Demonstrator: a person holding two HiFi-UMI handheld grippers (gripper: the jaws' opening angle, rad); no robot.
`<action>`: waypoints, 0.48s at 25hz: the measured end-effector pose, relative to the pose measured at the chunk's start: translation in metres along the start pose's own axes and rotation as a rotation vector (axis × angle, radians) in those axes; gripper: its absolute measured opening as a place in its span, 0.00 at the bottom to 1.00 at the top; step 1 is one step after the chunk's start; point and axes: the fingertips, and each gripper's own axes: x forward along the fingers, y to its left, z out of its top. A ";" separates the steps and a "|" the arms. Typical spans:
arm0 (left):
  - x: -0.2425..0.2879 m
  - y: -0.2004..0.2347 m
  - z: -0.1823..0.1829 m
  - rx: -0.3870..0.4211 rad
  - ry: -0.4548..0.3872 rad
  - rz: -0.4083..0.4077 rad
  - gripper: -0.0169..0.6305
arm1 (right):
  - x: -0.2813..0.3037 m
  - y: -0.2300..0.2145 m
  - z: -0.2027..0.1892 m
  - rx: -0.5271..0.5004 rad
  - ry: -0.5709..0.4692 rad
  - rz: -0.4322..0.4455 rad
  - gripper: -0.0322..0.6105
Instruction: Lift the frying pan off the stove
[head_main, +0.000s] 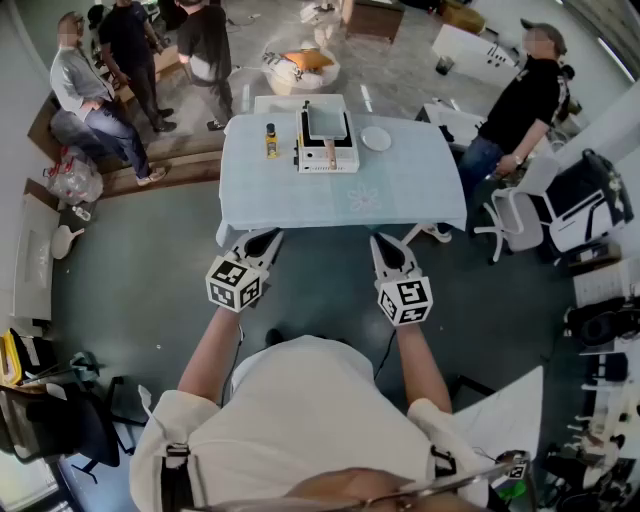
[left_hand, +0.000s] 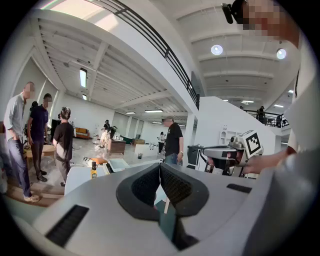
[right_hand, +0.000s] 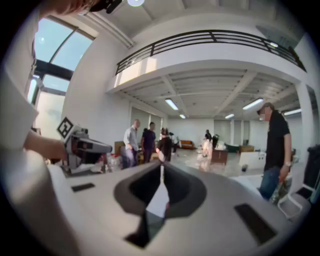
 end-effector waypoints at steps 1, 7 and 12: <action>0.000 0.000 -0.001 -0.001 0.000 -0.001 0.07 | 0.000 0.000 0.000 -0.001 0.002 0.000 0.11; 0.001 0.004 -0.001 -0.002 0.002 -0.007 0.07 | 0.004 0.003 0.000 -0.003 0.007 -0.003 0.11; -0.001 0.008 -0.002 -0.004 0.005 -0.018 0.07 | 0.006 0.007 0.002 -0.004 0.004 -0.012 0.11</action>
